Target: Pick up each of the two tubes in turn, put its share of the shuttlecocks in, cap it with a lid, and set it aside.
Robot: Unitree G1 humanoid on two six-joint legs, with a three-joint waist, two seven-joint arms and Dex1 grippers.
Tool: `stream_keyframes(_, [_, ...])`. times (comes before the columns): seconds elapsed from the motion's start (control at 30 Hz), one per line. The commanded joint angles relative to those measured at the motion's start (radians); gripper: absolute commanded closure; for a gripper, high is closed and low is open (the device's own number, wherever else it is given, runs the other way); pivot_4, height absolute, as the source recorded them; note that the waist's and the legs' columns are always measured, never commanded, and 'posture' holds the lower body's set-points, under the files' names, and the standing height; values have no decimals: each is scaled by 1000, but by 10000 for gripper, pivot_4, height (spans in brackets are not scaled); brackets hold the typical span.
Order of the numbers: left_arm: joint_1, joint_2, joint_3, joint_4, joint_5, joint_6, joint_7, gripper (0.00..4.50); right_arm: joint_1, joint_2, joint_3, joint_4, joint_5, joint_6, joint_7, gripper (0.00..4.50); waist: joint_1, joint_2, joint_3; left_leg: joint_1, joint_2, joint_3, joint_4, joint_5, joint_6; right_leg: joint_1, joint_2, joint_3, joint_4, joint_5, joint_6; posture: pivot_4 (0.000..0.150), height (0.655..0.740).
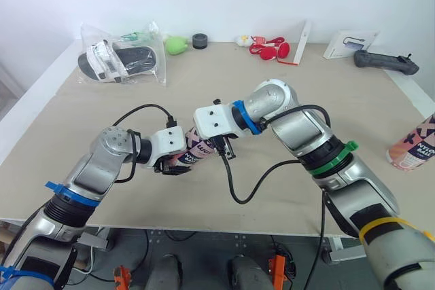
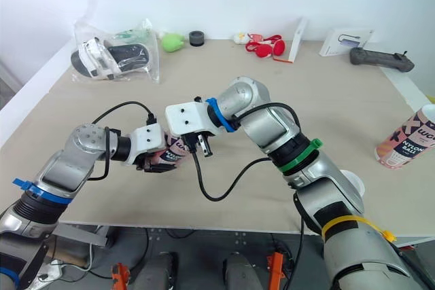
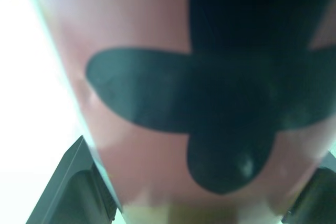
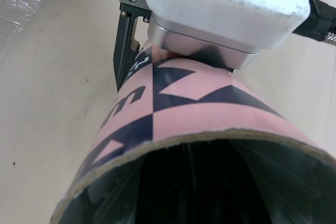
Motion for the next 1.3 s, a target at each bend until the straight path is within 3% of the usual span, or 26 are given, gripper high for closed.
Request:
stream_keyframes(0.03, [17,-15,-49,-4,-6,3,-8,14294,-56,-31,-96,-44,62,25,37,44258,0,0,0,0,0,0,0,0,0,0,0,0,0,0,0,1500,7400])
stream_keyframes(0.57, [1,-21,-48,20,-3,-6,-10,14294,-77,-123,-155,-80,138,93,106,44258,1,0,0,0,0,0,0,0,0,0,-1,0,0,-2,-2,1500,7400])
stream_keyframes(0.67, [3,-31,-35,19,-10,-17,3,14294,-78,-162,-228,-108,207,127,126,44258,3,0,0,-1,0,0,0,0,0,0,-1,0,0,-2,-1,1500,7400])
stream_keyframes(0.8, [-2,-68,28,-30,-84,-19,9,14294,-35,-321,-316,-129,291,140,236,44258,14,-1,1,-4,-1,0,0,0,0,-2,-2,0,-1,-1,1,1500,7400])
stream_keyframes(0.93, [-12,-109,67,-36,-122,-41,48,14294,21,-499,-305,-84,294,90,278,44258,9,-5,5,-8,-1,0,0,-1,-1,-6,-2,0,-3,-1,1,1500,7400])
stream_keyframes(1.03, [-7,-168,76,-18,-150,-64,98,14294,102,-672,-262,-20,276,12,278,36807,4,-5,6,-9,0,0,-1,-2,0,-8,-1,0,-3,0,-5,1500,7400])
stream_keyframes(1.27, [56,-365,69,10,-178,-129,257,14294,220,-822,-205,203,78,-185,276,2022,-13,-4,7,-8,-1,2,-2,-4,1,-7,-1,1,-4,-1,-6,1500,7400])
stream_keyframes(1.3, [66,-381,69,14,-181,-138,268,14294,225,-825,-203,226,62,-204,277,664,-14,-3,8,-7,-1,2,-2,-4,1,-7,-1,1,-4,-1,-6,1500,7400])
